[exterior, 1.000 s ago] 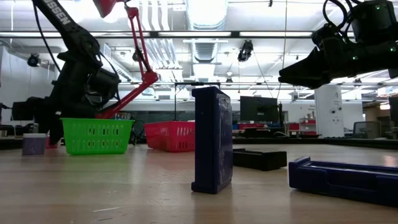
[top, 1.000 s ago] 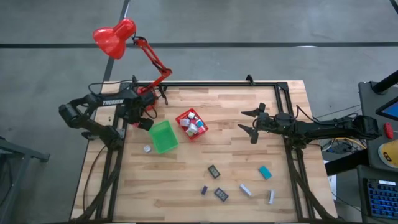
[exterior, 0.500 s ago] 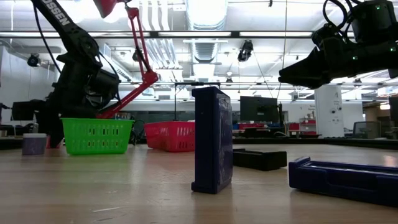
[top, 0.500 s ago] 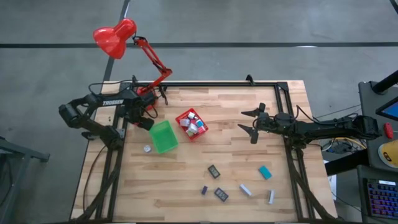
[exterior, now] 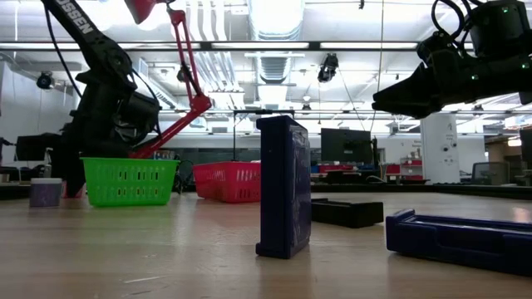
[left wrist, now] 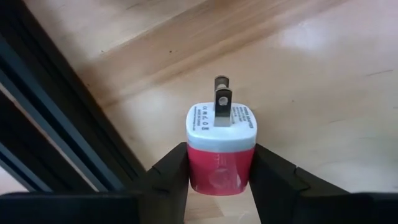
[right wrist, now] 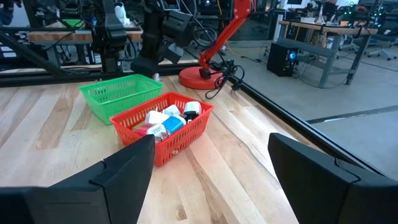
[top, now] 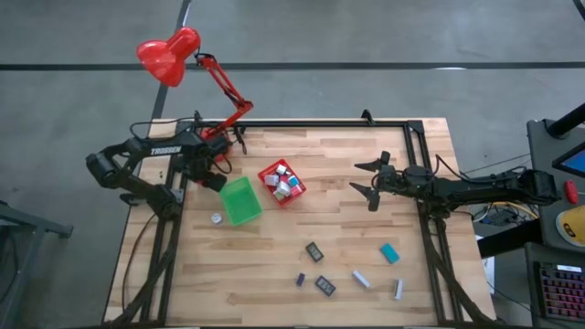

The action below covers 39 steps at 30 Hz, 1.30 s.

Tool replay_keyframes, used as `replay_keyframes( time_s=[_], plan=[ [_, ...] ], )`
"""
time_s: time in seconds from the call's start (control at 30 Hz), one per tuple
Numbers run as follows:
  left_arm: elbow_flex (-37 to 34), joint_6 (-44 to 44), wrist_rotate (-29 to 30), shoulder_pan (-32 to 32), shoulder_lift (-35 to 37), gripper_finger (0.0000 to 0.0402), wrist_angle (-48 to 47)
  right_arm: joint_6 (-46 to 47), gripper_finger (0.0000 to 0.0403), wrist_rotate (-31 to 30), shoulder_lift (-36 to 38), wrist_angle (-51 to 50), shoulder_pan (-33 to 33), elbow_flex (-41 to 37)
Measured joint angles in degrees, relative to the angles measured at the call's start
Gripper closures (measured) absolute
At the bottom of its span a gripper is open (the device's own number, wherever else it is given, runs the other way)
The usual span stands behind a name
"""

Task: Pick & Place Office items
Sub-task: Put the pink charger adapter into the red bin

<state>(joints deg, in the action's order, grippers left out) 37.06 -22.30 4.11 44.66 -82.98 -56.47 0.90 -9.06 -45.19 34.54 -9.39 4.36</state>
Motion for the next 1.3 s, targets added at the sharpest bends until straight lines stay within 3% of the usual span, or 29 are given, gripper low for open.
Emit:
replay_keyframes(
  time_s=[0.3,0.7,1.3],
  plan=[
    [0.00,-0.64,-4.70,-0.17,3.26,0.0261,-3.96,-0.01,0.0104,0.00,0.01,-0.01,0.00,0.00],
    [-0.02,-4.50,-6.72,-2.72,14.37,0.0261,-3.71,0.01,0.0094,-0.02,0.01,-0.01,0.00,0.00],
    [-0.02,-7.54,-6.54,-15.77,31.01,0.0256,10.56,-0.01,0.0105,-0.02,0.01,-0.01,0.00,0.00]
  ],
)
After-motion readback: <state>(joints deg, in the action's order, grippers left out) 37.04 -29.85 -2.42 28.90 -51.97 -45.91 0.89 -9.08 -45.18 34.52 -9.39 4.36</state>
